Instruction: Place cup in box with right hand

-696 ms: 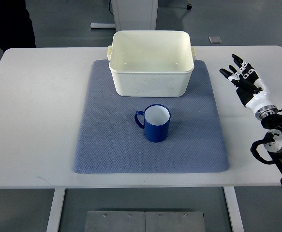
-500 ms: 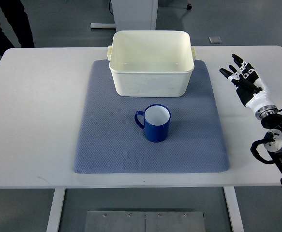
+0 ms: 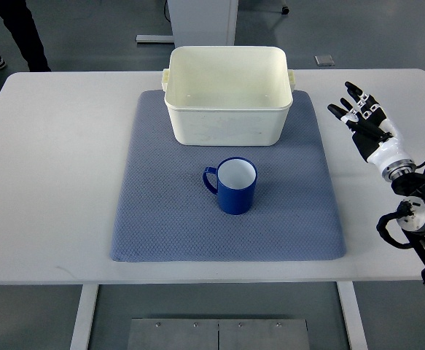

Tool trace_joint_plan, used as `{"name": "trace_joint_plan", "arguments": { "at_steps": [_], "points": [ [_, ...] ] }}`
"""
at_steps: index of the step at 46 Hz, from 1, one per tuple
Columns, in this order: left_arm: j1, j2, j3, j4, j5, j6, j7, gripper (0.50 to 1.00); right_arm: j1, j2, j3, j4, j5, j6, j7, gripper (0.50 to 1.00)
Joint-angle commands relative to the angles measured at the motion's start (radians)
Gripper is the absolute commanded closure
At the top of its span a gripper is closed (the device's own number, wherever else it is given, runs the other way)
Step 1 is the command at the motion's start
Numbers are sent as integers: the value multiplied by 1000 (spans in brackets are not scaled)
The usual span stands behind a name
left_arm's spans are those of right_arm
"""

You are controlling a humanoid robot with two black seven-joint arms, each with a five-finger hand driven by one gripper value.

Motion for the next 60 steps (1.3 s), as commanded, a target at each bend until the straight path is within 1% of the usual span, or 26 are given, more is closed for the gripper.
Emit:
{"name": "trace_joint_plan", "arguments": {
  "at_steps": [1,7,26,30,35,37,60],
  "points": [
    [-1,0,0,0,2,-2,0,500,-2,1,-4,0,0,20,-1,500],
    [-1,0,0,-1,0,0,0,500,-5,4,-13,-2,2,40,0,500],
    [1,0,0,-1,0,0,0,500,-4,-7,-10,-2,0,40,3,500],
    [1,0,0,-1,0,0,0,500,-11,-7,-10,-2,2,40,22,500],
    [1,0,0,0,0,0,0,500,-19,-7,-8,-3,0,40,65,500],
    [-1,0,0,-1,0,0,0,500,-19,-7,-8,-5,2,40,72,500],
    [1,0,0,-1,0,0,0,500,-17,-14,-16,1,0,43,63,500]
  ]
}}
